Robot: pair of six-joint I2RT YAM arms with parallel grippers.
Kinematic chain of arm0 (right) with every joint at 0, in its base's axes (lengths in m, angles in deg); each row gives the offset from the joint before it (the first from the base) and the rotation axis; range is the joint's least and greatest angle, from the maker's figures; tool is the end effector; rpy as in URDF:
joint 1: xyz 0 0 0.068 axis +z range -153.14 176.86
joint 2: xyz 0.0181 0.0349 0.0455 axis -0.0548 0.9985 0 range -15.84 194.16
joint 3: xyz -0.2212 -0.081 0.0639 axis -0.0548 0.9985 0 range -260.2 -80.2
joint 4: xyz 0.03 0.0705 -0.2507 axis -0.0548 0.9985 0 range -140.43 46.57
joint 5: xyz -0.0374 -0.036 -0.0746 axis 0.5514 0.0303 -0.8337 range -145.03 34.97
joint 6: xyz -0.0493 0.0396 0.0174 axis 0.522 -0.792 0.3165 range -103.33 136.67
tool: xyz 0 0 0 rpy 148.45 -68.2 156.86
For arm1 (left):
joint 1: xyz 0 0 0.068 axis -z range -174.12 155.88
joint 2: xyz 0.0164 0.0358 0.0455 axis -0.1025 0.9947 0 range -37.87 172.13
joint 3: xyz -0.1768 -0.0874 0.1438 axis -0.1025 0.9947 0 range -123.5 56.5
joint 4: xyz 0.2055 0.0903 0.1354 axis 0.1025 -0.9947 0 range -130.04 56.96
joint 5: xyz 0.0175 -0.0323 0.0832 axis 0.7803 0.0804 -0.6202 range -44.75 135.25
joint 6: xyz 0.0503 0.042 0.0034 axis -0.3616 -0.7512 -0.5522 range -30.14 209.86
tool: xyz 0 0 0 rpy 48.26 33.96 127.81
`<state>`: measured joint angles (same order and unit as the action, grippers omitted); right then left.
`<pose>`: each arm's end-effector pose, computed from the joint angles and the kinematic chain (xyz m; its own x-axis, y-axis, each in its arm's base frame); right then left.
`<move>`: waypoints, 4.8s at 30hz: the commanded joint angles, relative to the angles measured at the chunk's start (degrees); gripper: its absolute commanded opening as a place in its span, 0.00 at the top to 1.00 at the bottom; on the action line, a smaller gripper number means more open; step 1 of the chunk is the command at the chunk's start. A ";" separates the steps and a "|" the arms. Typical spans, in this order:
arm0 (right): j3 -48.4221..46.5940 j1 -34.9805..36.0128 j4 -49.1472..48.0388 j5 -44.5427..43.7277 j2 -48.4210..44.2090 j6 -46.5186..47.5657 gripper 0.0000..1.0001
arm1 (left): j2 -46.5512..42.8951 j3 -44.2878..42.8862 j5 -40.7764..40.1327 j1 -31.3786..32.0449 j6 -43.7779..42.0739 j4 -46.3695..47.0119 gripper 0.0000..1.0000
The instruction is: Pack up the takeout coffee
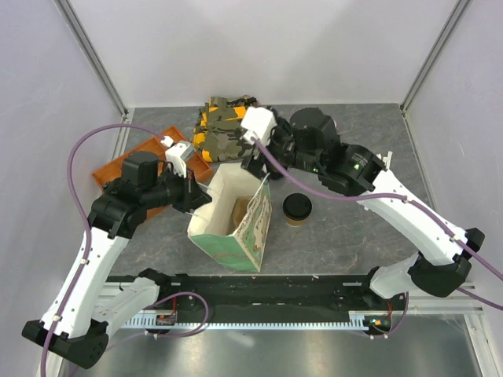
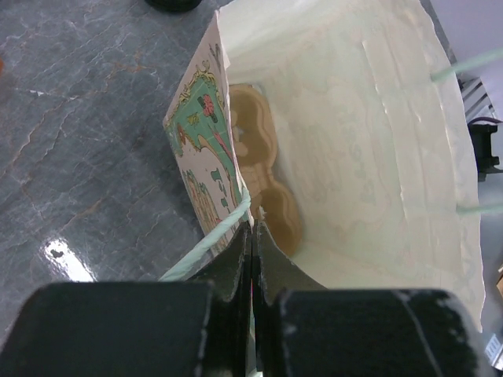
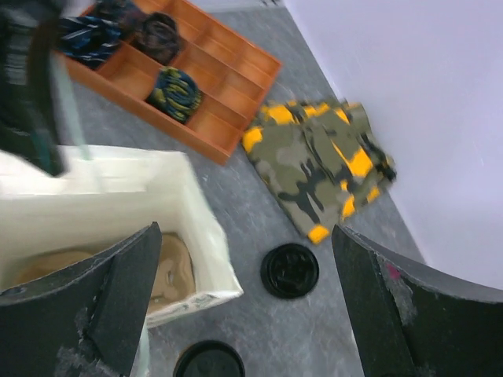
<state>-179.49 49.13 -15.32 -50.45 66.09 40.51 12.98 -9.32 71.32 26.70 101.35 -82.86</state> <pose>0.1946 0.2580 0.4377 0.1667 -0.4429 -0.8810 -0.8392 0.4054 -0.3626 0.1722 -0.0898 0.3479 -0.6542 0.0574 -0.7541 0.5368 0.7377 -0.4095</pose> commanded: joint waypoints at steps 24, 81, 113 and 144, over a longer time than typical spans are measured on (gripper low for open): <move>-3.72 -19.04 12.95 11.06 1.39 -10.30 0.02 | 2.50 -0.80 -2.07 0.72 -3.13 3.50 0.98; 23.35 -15.36 16.66 1.75 11.06 -2.48 0.05 | 2.76 -0.45 -0.84 0.80 -6.12 3.59 0.98; 10.26 -16.15 23.59 2.01 6.49 -4.50 0.28 | 2.32 -0.45 1.27 1.68 -7.18 3.86 0.98; -28.68 -14.93 30.89 13.26 8.24 -5.21 0.28 | 6.28 -3.00 0.31 10.55 -9.82 6.84 0.98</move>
<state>-207.42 31.25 14.98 -42.19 73.54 34.41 18.84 -9.91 70.95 35.68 94.25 -78.69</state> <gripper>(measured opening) 0.774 0.025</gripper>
